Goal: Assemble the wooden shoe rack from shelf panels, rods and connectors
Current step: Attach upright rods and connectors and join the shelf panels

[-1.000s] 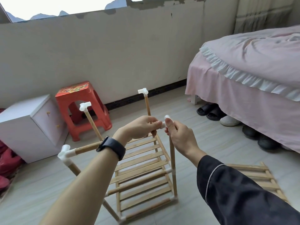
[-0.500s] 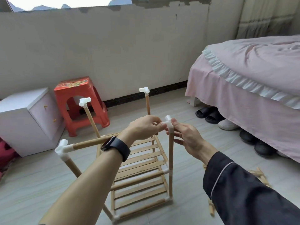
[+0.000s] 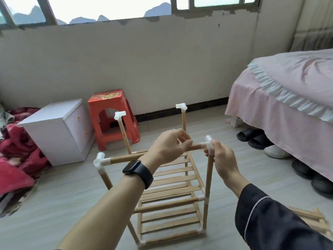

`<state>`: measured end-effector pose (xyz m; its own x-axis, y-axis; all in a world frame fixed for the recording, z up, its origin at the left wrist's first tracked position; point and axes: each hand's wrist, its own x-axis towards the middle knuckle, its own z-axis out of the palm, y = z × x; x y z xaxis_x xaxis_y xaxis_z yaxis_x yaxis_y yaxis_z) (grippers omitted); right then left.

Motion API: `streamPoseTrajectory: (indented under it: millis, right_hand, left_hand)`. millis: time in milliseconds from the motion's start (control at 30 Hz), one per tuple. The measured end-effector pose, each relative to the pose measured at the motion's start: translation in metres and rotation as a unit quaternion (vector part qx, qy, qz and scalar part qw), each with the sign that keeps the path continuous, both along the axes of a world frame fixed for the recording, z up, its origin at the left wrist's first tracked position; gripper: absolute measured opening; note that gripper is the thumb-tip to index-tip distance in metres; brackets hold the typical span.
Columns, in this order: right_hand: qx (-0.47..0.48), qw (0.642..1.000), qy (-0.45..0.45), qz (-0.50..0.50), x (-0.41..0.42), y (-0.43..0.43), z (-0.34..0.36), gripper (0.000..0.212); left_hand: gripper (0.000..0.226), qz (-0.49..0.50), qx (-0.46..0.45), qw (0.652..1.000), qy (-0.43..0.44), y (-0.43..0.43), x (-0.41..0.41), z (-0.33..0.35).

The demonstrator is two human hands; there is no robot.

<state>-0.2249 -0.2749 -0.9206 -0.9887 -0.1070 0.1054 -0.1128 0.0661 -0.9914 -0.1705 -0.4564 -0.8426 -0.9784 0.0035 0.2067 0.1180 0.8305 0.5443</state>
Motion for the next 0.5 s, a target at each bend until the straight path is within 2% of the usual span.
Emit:
streamPoseTrajectory:
  millis: [67,100,167,200,267,333,400,500]
  right_hand:
    - [-0.007,1.000,0.002,-0.014,-0.003,-0.004,0.000,0.068]
    - [-0.018,1.000,-0.010,-0.013,-0.005,-0.003,0.001,0.067]
    - [-0.046,0.998,-0.046,0.003,-0.012,-0.003,0.003,0.064]
    - [-0.057,0.996,-0.062,0.019,-0.015,-0.003,0.003,0.063]
    - [-0.070,0.993,-0.083,0.055,-0.021,-0.006,0.003,0.059]
    - [-0.094,0.988,-0.098,0.076,-0.023,-0.011,0.005,0.050]
    - [-0.090,0.988,-0.101,0.075,-0.023,-0.015,0.008,0.042]
    - [-0.051,0.994,-0.070,0.063,-0.022,-0.020,0.006,0.045]
  left_hand:
    - [0.014,0.093,-0.089,0.987,0.094,-0.036,0.022,0.005]
    - [0.015,0.156,-0.143,0.968,0.137,-0.057,0.034,0.007]
    - [0.016,0.278,-0.161,0.932,0.168,-0.097,0.059,0.007]
    - [0.016,0.330,-0.115,0.925,0.151,-0.115,0.070,0.006]
    - [0.016,0.394,0.069,0.914,0.075,-0.137,0.083,0.001]
    - [0.021,0.384,0.267,0.884,-0.019,-0.144,0.089,-0.008]
    - [0.031,0.342,0.427,0.834,-0.067,-0.145,0.089,-0.014]
    - [0.029,0.332,0.522,0.784,-0.042,-0.145,0.086,-0.018]
